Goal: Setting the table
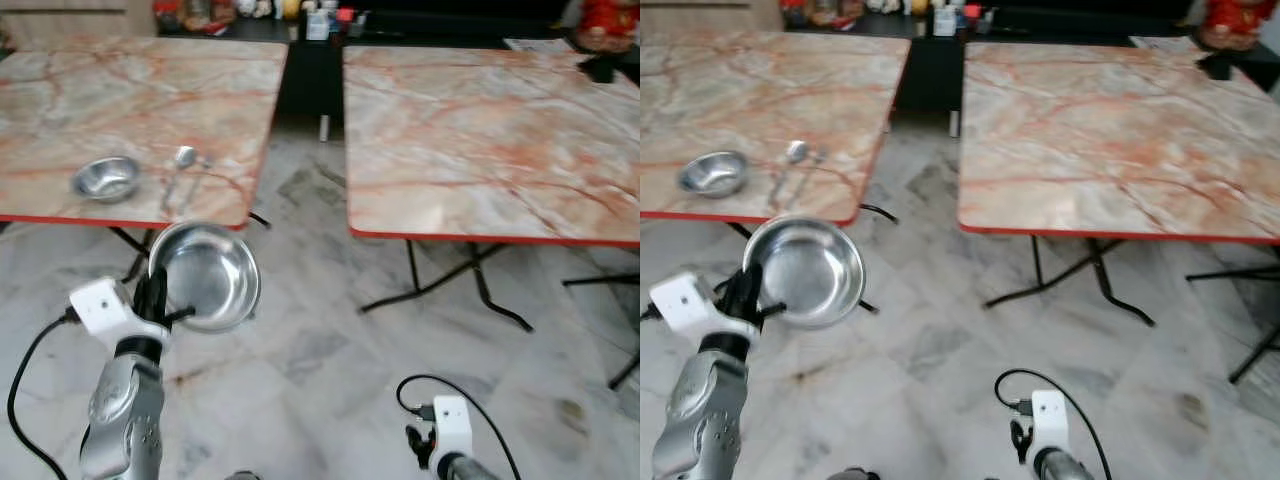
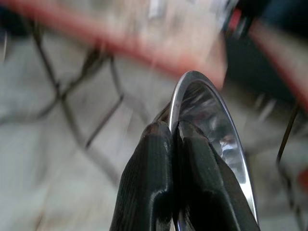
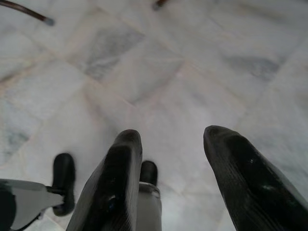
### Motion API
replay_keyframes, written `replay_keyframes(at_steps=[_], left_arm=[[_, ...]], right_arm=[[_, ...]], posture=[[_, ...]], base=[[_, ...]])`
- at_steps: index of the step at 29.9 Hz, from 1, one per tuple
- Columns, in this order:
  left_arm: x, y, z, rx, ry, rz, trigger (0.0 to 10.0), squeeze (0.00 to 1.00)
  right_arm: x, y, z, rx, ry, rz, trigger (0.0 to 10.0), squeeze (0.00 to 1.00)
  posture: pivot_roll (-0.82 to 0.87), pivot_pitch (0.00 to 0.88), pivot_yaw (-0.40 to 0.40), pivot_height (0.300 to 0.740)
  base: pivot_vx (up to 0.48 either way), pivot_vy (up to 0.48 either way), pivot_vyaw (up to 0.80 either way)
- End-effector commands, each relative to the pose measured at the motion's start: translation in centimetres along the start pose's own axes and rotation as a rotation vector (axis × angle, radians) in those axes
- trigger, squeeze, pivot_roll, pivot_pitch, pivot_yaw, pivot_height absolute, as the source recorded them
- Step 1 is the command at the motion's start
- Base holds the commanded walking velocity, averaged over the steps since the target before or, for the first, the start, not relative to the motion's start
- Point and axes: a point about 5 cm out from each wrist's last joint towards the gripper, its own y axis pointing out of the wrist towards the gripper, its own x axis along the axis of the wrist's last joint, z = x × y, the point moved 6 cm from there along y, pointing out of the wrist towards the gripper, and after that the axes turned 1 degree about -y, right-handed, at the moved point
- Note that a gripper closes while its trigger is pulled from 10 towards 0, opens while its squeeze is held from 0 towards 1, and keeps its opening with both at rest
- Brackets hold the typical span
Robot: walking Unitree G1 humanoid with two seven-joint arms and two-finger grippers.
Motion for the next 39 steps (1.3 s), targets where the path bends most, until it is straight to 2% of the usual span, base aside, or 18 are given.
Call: replay_keyframes(at_steps=[1, 2, 3, 5, 8, 9, 10, 11, 14, 19, 20, 22, 27, 29, 39], left_arm=[[-3.5, -0.7, 2.3, 0.047, 0.056, 0.137, 10.0, 0.0], [-5.9, -1.3, 3.3, 0.068, 0.107, 0.227, 10.0, 0.0], [-5.9, -1.3, 3.3, 0.068, 0.107, 0.227, 10.0, 0.0], [-8.9, -2.1, 4.4, 0.099, 0.158, 0.349, 10.0, 0.0], [-11.1, -2.8, 5.4, 0.122, 0.218, 0.438, 10.0, 0.0], [-11.1, -2.8, 5.4, 0.122, 0.218, 0.438, 10.0, 0.0], [-12.9, -3.6, 6.3, 0.168, 0.203, 0.52, 10.0, 0.0], [-13.5, -3.9, 6.6, 0.182, 0.203, 0.551, 10.0, 0.0], [-15.2, -4.3, 6.4, 0.187, 0.222, 0.625, 10.0, 0.0], [-15.8, -4.0, 5.3, 0.188, 0.157, 0.63, 10.0, 0.0], [-15.8, -3.8, 4.9, 0.196, 0.089, 0.62, 10.0, 0.0], [-15.7, -3.4, 4.6, 0.211, 0.013, 0.6, 10.0, 0.0], [-15.3, -3.1, 5.2, 0.248, -0.031, 0.572, 10.0, 0.0], [-15.0, -2.9, 5.4, 0.277, -0.083, 0.548, 10.0, 0.0], [-15.4, -3.0, 5.0, 0.278, -0.073, 0.575, 10.0, 0.0]], right_arm=[[-0.6, 0.0, 0.6, 0.008, 0.013, 0.013, 10.0, 0.0], [-0.6, 0.0, 0.7, 0.009, 0.013, 0.016, 10.0, 0.0], [-0.6, 0.0, 0.7, 0.009, 0.013, 0.016, 10.0, 0.0], [-0.7, 0.0, 0.7, 0.011, 0.014, 0.017, 10.0, 0.0], [-0.6, 0.0, 0.9, 0.012, 0.016, 0.015, 10.0, 0.0], [-0.6, 0.0, 0.9, 0.012, 0.016, 0.015, 10.0, 0.0], [-0.5, 0.0, 0.9, 0.013, 0.019, 0.013, 10.0, 0.0], [-0.5, 0.0, 0.9, 0.013, 0.018, 0.014, 10.0, 0.0], [-0.5, 0.1, 1.0, 0.02, 0.02, 0.015, 10.0, 0.0], [-0.5, 0.0, 0.8, 0.013, 0.022, 0.016, 10.0, 0.0], [-0.6, 0.0, 0.6, 0.008, 0.023, 0.017, 10.0, 0.0], [-0.6, 0.0, 0.4, 0.002, 0.026, 0.017, 10.0, 0.0], [-0.7, -0.1, 0.1, -0.006, 0.03, 0.016, 10.0, 0.0], [-0.7, -0.1, 0.0, -0.01, 0.032, 0.018, 10.0, 0.0], [-0.3, 0.0, 0.1, -0.005, 0.017, 0.015, 10.0, 0.0]], posture=[[0.13, 0.165, -0.046, 0.74], [0.13, 0.165, -0.046, 0.74], [0.13, 0.165, -0.046, 0.74], [0.13, 0.164, -0.045, 0.74], [0.13, 0.164, -0.045, 0.74], [0.13, 0.164, -0.045, 0.74], [0.12, 0.163, -0.046, 0.74], [0.12, 0.163, -0.046, 0.74], [0.11, 0.159, -0.047, 0.74], [0.09, 0.159, -0.051, 0.74], [0.09, 0.156, -0.05, 0.74], [0.08, 0.154, -0.051, 0.74], [0.08, 0.147, -0.051, 0.74], [0.08, 0.143, -0.049, 0.74], [0.07, 0.125, -0.052, 0.74]], base=[[0.0, 0.0, 0.0], [0.0, 0.0, 0.0], [0.0, 0.0, 0.0], [0.0, 0.0, 0.0], [0.0, 0.0, 0.0], [0.0, 0.0, 0.0], [0.0, 0.0, 0.0], [0.0, 0.0, 0.0], [0.0, 0.0, 0.0], [0.0, 0.0, 0.0], [0.244, 0.0, 0.0], [0.262, 0.0, 0.0], [0.293, 0.0, 0.0], [0.324, 0.0, 0.0], [0.367, 0.0, 0.0]])
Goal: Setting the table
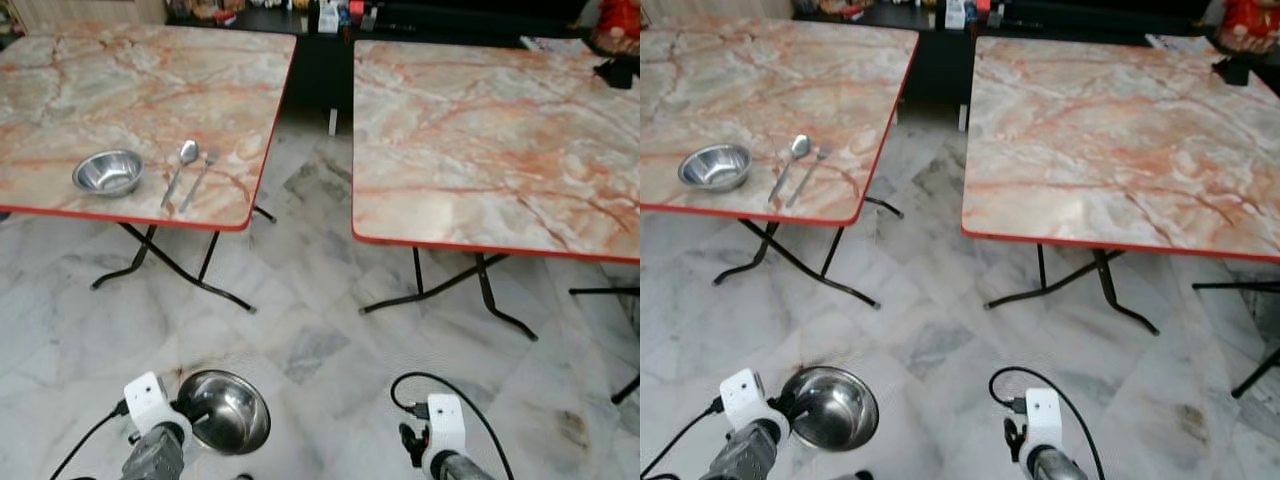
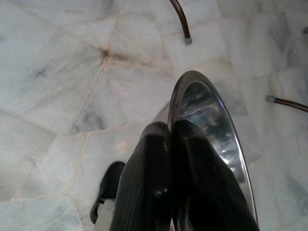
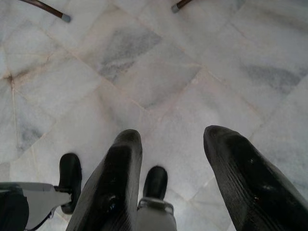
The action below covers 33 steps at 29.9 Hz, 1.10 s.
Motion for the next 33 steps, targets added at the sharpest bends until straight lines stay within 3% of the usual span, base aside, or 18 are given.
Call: replay_keyframes(at_steps=[1, 9, 14, 33], left_arm=[[-0.2, 0.0, 0.0, 0.001, 0.002, 0.007, 10.0, 0.0], [-0.8, 0.0, -0.6, -0.008, 0.022, 0.035, 10.0, 0.0], [-1.6, -0.1, -0.1, 0.019, 0.061, 0.062, 10.0, 0.0], [-2.3, -0.3, -0.1, 0.01, 0.098, 0.086, 10.0, 0.0]], right_arm=[[-0.3, -0.1, -0.3, -0.007, 0.003, 0.014, 10.0, 0.0], [-0.2, -0.1, -0.4, -0.009, -0.001, 0.014, 10.0, 0.0], [-0.4, -0.1, -0.5, -0.012, -0.002, 0.018, 10.0, 0.0], [-0.7, -0.2, -0.9, -0.029, 0.025, 0.02, 10.0, 0.0]], posture=[[0.07, 0.125, -0.052, 0.74], [0.06, 0.097, -0.052, 0.74], [0.05, 0.085, -0.047, 0.74], [0.04, 0.047, -0.041, 0.74]], base=[[0.382, 0.0, 0.0], [0.047, 0.0, 0.0], [0.0, 0.0, 0.0], [0.0, -0.357, 0.0]])
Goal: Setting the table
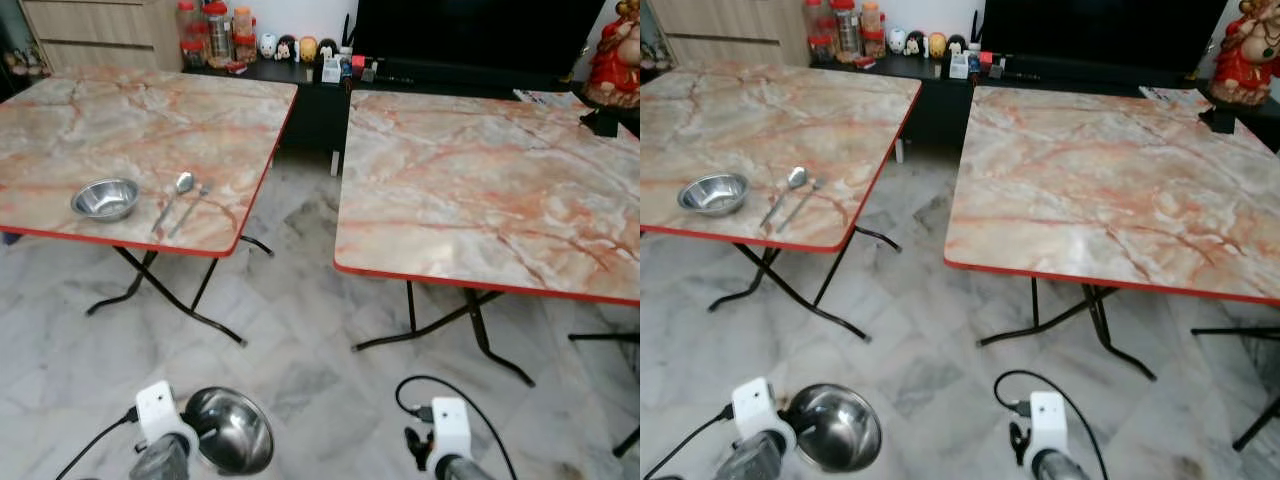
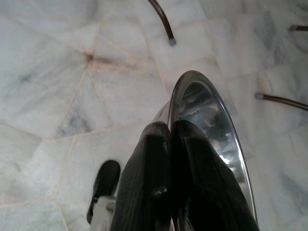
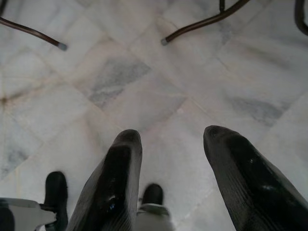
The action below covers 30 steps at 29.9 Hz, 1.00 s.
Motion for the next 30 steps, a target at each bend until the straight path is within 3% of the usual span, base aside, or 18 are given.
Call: replay_keyframes(at_steps=[1, 4, 21, 28, 30], left_arm=[[-0.8, 0.0, -0.9, -0.022, 0.006, 0.028, 10.0, 0.0], [-0.7, 0.0, -1.0, -0.025, 0.011, 0.027, 10.0, 0.0], [-1.5, -0.3, 0.3, -0.003, 0.035, 0.052, 10.0, 0.0], [-3.2, -0.6, 0.2, -0.013, 0.135, 0.119, 10.0, 0.0], [-3.4, -0.7, 0.1, -0.027, 0.116, 0.114, 10.0, 0.0]], right_arm=[[-0.3, -0.2, -1.3, -0.036, 0.02, 0.012, 10.0, 0.0], [-0.2, -0.2, -1.4, -0.038, 0.023, 0.009, 10.0, 0.0], [-0.5, -0.3, -1.3, -0.043, 0.033, 0.003, 10.0, 0.0], [-0.8, -0.4, -1.5, -0.055, 0.058, 0.007, 10.0, 0.0], [-1.0, -0.4, -1.5, -0.055, 0.06, 0.01, 10.0, 0.0]], posture=[[0.04, 0.048, -0.041, 0.74], [0.03, 0.06, -0.04, 0.74], [0.03, 0.112, -0.037, 0.74], [0.03, 0.124, -0.034, 0.74], [0.03, 0.128, -0.034, 0.74]], base=[[0.0, -0.42, -0.8], [0.0, -0.417, -0.8], [0.1, -0.409, 0.0], [0.0, 0.0, 0.0], [0.0, 0.0, 0.0]])
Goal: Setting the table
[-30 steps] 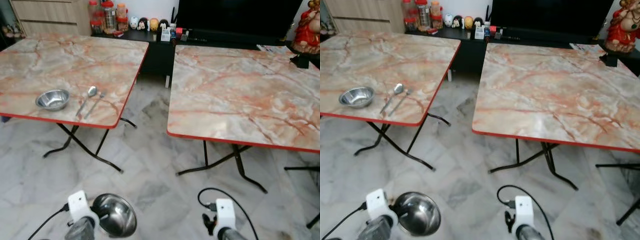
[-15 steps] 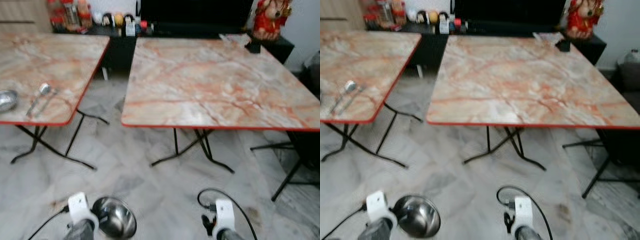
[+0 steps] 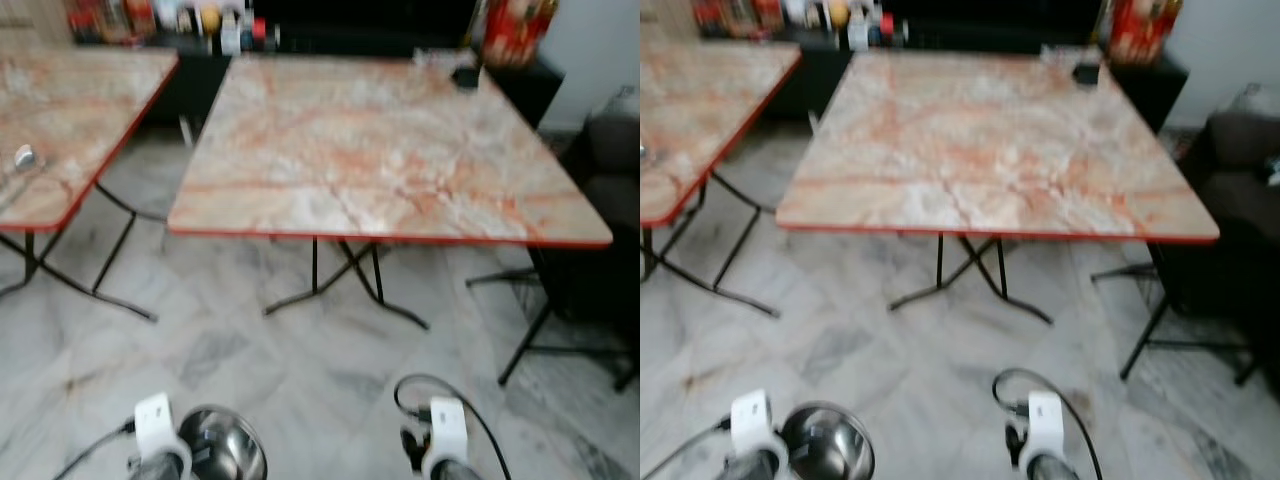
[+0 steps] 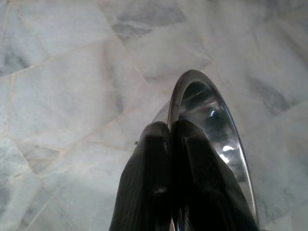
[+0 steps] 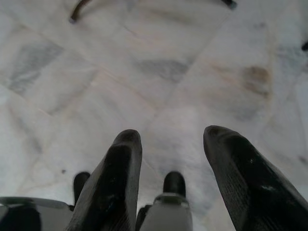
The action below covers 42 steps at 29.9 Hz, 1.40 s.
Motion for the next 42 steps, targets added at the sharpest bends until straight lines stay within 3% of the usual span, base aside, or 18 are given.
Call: replay_keyframes(at_steps=[1, 13, 16, 17, 32, 42], left_arm=[[-1.4, -0.2, -0.2, -0.014, 0.014, 0.04, 10.0, 0.0], [-1.6, -0.2, -0.5, -0.02, 0.047, 0.043, 10.0, 0.0], [-0.3, -0.1, -1.2, -0.046, -0.11, -0.019, 10.0, 0.0], [-0.1, -0.1, -1.2, -0.046, -0.121, -0.027, 10.0, 0.0], [-0.2, -0.1, -1.6, -0.072, -0.082, -0.019, 10.0, 0.0], [-0.2, 0.0, -1.8, -0.073, -0.071, -0.016, 10.0, 0.0]], right_arm=[[-0.7, -0.2, -0.6, -0.018, 0.016, 0.014, 10.0, 0.0], [-0.6, -0.2, -0.8, -0.021, 0.018, 0.008, 10.0, 0.0], [-0.5, -0.2, -0.8, -0.023, 0.02, 0.002, 10.0, 0.0], [-0.4, -0.2, -0.8, -0.022, 0.021, 0.001, 10.0, 0.0], [-0.7, -0.2, -0.7, -0.021, 0.024, 0.005, 10.0, 0.0], [-0.7, -0.3, -0.7, -0.021, 0.024, 0.006, 10.0, 0.0]], posture=[[0.03, 0.128, -0.034, 0.74], [0.01, 0.123, -0.036, 0.74], [0.01, 0.119, -0.035, 0.74], [0.01, 0.12, -0.034, 0.74], [0.01, 0.122, -0.029, 0.74], [0.01, 0.127, -0.034, 0.74]], base=[[0.0, 0.0, 0.0], [0.328, 0.0, 0.0], [0.409, 0.0, 0.0], [0.442, 0.0, 0.0], [0.42, 0.0, 0.0], [0.084, 0.0, 0.0]])
